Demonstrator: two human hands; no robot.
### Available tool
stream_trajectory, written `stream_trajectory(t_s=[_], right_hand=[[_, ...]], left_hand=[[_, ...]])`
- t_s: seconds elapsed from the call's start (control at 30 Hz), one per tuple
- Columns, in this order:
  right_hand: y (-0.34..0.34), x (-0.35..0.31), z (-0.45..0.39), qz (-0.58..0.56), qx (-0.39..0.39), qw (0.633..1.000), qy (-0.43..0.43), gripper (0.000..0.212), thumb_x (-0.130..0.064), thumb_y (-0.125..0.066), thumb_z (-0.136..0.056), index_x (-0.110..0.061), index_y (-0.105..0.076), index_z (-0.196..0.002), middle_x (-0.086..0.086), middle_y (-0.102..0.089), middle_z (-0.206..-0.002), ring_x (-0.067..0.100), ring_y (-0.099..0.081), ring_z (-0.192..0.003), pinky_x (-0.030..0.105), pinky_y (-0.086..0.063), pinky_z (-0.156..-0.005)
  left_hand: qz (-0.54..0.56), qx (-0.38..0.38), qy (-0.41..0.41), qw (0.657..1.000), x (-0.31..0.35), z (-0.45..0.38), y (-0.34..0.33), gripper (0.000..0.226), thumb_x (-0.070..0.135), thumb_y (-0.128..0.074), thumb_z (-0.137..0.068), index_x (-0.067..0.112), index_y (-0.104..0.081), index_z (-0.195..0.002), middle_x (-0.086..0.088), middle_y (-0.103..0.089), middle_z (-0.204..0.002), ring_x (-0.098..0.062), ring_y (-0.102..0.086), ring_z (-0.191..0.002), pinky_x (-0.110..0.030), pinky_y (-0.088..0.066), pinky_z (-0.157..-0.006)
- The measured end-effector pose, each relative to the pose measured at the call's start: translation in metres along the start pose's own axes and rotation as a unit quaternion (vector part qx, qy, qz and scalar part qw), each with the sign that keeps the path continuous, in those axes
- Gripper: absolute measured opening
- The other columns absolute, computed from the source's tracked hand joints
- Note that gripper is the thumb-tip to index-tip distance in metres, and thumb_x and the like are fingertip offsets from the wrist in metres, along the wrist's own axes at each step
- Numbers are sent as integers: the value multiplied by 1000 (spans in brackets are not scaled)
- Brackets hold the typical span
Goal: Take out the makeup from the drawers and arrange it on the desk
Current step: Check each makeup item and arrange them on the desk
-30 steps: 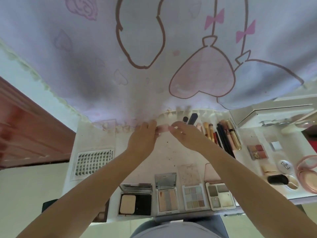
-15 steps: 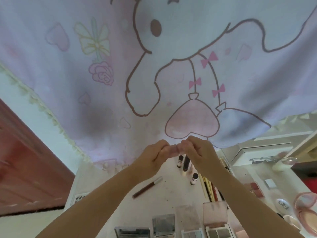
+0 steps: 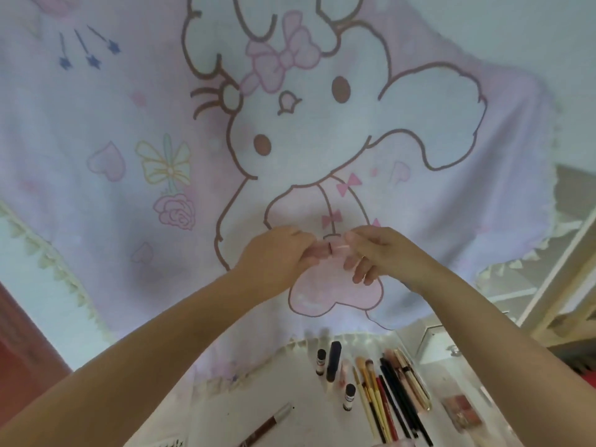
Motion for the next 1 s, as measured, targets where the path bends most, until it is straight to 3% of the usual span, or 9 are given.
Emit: stream_trajectory(t_s=[0.1, 0.2, 0.33, 0.43, 0.6, 0.67, 0.77, 0.93, 1.0], right_hand=[[2, -5, -6, -38, 12, 998, -44, 33, -37, -45, -91, -9, -61, -83, 1, -62, -51, 10, -58, -42, 17, -45, -41], [-2, -8, -10, -83, 31, 996, -17, 18, -22, -50, -91, -13, -59, -78, 5, -59, -63, 6, -56, -44, 15, -46, -44], [-8, -7, -16, -93, 55, 993, 53, 22, 4, -55, -85, -17, -54, -77, 11, -59, -88, 19, -59, -71, 22, -53, -63], [-14, -5, -15, -24, 108, 988, 106, 33, 13, -58, -78, -18, -53, -71, 24, -59, -99, 35, -59, -97, 43, -49, -82], [-22, -1, -12, -93, 61, 994, -3, 6, -30, -51, -90, -26, -55, -92, 7, -63, -88, 15, -64, -63, 25, -55, -55], [-23, 4, -12, -88, 20, 993, -73, 30, -39, -42, -93, -14, -59, -93, 5, -63, -64, 13, -60, -47, 20, -49, -45], [-28, 9, -13, -81, 33, 995, -52, 22, -24, -46, -94, -6, -58, -98, 5, -59, -58, 9, -57, -43, 18, -48, -45], [-28, 8, -7, -29, 74, 995, 63, 22, 3, -59, -82, -19, -56, -83, 5, -55, -83, 17, -56, -76, 23, -50, -70], [-28, 4, -7, -64, 69, 994, 55, 19, -4, -59, -84, -22, -54, -84, 3, -55, -86, 16, -58, -75, 24, -52, -68]], left_hand=[[-74, 46, -27, 996, 3, -7, 3, 33, 35, -41, -93, 18, -50, -120, 1, -55, -113, -18, -49, -104, -27, -41, -78], [-115, 79, -27, 990, -1, -11, 4, 33, 33, -47, -92, 18, -51, -121, 0, -57, -114, -19, -51, -106, -28, -44, -79], [-143, 177, -77, 971, 2, -8, 17, 30, 22, -88, -50, 13, -71, -74, -2, -67, -71, -19, -64, -62, -19, -46, -43], [-135, 206, -96, 964, 2, -4, 13, 30, 19, -90, -41, 13, -70, -63, -1, -63, -61, -16, -60, -51, -16, -41, -38], [-126, 227, -110, 959, -3, 4, 4, 29, 14, -90, -40, 13, -69, -61, 0, -62, -57, -14, -58, -49, -16, -42, -40], [-133, 232, -119, 956, -6, 6, 1, 28, 13, -90, -42, 12, -69, -61, 0, -62, -56, -14, -58, -48, -17, -44, -39], [-135, 242, -136, 951, -9, 9, -4, 27, 13, -90, -44, 12, -69, -60, 0, -61, -55, -14, -57, -46, -20, -46, -39], [-172, 250, -129, 944, -9, 13, 1, 29, 28, -90, -45, 14, -68, -57, 1, -60, -51, -13, -57, -45, -20, -44, -36], [-180, 254, -124, 942, -9, 14, 2, 29, 29, -90, -46, 14, -68, -57, 1, -60, -51, -14, -58, -45, -20, -44, -36]])
Point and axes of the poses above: each hand's wrist, its own z-axis away from the middle knuckle, its own y-axis out of the back of the hand, x = y × z, the point moved 2 cm from there along -z, towards the middle knuckle
